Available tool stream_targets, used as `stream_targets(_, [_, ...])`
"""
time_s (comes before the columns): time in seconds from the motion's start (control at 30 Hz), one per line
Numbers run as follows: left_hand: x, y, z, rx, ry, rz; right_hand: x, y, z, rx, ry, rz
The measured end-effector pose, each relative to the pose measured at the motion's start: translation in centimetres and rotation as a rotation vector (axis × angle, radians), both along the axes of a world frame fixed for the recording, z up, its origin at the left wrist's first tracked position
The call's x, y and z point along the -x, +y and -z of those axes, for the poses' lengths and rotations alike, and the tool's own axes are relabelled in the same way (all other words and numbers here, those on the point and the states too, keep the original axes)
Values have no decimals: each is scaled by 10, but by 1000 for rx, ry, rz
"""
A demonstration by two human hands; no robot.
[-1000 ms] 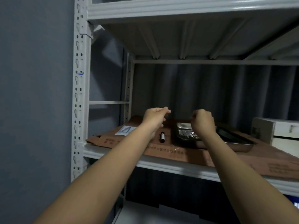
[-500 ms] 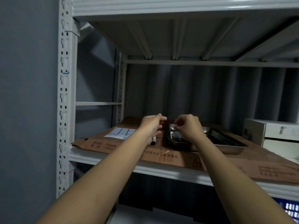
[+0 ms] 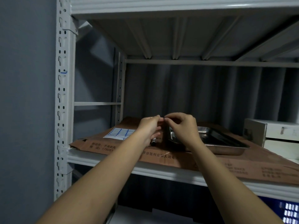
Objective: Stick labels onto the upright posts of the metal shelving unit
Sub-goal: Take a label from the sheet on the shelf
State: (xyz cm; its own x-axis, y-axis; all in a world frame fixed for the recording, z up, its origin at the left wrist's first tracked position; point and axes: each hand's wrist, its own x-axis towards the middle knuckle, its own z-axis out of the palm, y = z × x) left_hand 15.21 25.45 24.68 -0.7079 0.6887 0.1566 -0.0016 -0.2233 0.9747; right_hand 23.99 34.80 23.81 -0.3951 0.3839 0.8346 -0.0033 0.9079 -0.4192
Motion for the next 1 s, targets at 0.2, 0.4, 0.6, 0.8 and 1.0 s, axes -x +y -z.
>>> stream_targets(0.2, [7, -6, 4, -21, -40, -33, 15, -7, 7, -177, 40, 89])
stream_targets(0.4, [11, -17, 1, -34, -17, -34, 26, -15, 7, -252, 30, 136])
stream_targets(0.6, [15, -27, 1, -26, 38, -52, 31, -23, 4, -205, 22, 135])
stream_targets(0.8, [16, -38, -1, -38, 148, -96, 28, -13, -2, -87, -178, 255])
stream_targets(1.0, [11, -38, -2, -10, 141, -71, 7, 8, -7, -48, -668, 583])
